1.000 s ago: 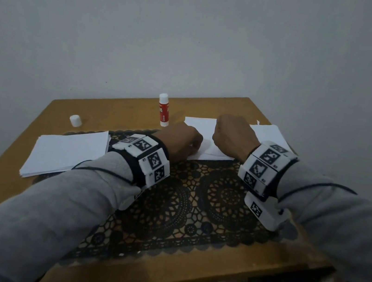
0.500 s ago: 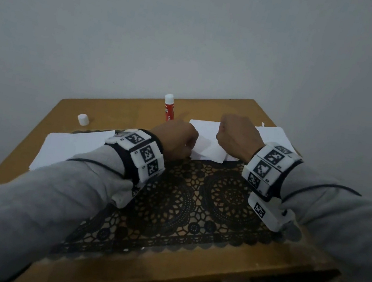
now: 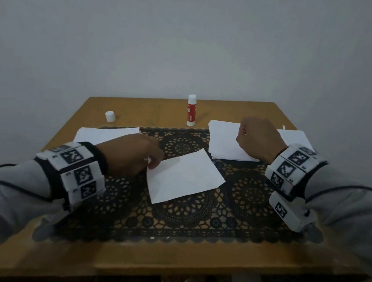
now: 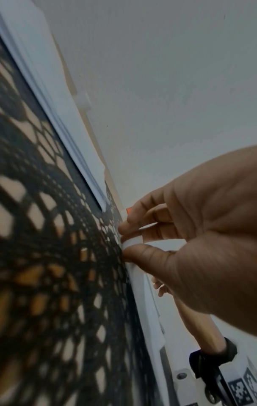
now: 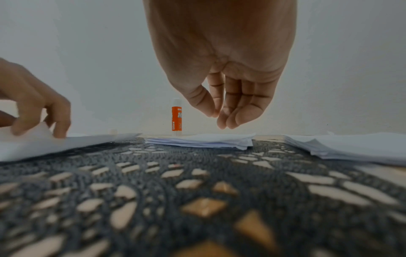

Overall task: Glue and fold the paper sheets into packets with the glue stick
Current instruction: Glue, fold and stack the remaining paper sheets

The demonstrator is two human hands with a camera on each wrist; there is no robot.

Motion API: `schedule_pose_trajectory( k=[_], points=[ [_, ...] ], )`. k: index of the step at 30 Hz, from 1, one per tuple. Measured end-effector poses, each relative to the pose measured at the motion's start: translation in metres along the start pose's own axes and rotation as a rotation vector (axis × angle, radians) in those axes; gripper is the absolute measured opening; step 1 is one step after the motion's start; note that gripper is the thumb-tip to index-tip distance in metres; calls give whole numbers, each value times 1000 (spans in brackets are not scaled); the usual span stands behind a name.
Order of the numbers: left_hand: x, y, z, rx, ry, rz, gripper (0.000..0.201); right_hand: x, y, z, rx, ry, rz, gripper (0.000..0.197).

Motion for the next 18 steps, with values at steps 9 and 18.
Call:
schedule_pose_trajectory(
  k=[9,18],
  points=[
    [9,-20,0,28,55,-15,24,5,-5,0,2,-35,-31,13],
    [16,-23,8,20,-53,-116,49,42,-11,1,45,-95,-147,15]
  ],
)
Point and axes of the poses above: each hand's wrist, its own y-axis towards the middle knuckle, its own z-axis out of the palm, x = y × z, the point moved 9 cm from there along y, towards the middle knuckle, and after that the axes turned 15 degrees about z, right-handed, at the moved point
